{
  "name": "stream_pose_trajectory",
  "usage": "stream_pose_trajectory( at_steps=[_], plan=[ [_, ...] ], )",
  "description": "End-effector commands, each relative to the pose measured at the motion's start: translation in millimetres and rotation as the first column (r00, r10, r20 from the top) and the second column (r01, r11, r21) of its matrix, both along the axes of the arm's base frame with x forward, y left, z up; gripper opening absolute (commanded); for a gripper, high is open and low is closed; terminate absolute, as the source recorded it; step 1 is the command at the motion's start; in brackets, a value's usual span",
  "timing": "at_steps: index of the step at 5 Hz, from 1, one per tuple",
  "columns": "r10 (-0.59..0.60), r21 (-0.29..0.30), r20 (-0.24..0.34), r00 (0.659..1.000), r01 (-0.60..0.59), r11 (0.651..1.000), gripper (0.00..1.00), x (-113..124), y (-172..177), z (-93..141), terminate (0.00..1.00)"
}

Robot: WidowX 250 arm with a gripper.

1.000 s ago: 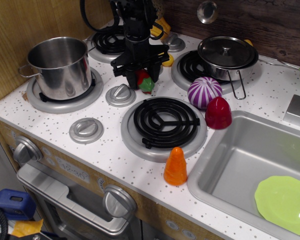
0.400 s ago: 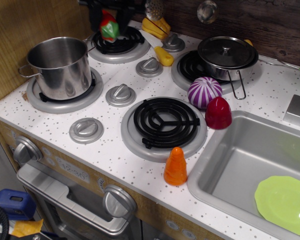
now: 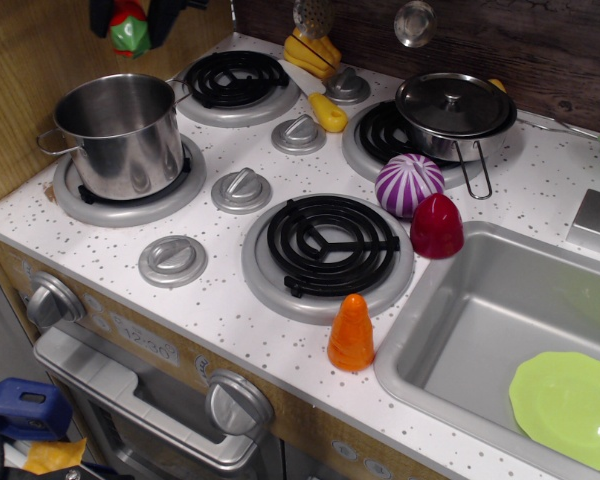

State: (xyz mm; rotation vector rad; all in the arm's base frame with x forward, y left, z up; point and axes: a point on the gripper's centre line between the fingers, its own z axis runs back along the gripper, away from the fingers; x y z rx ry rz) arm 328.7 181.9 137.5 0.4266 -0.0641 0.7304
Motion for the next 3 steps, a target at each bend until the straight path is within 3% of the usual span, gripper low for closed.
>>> stream_pose_trajectory(
  at_steps=[1,2,3],
  plan=[
    [-0.019,0.007,0.113,0.993,0.018,1.0,1.0,-13.4,17.2,7.8,0.0],
    [-0.019,0.007,0.113,0.993,0.018,1.0,1.0,-13.4,17.2,7.8,0.0],
    [-0.019,0.007,0.113,0.993,0.018,1.0,1.0,-13.4,17.2,7.8,1.0]
  ],
)
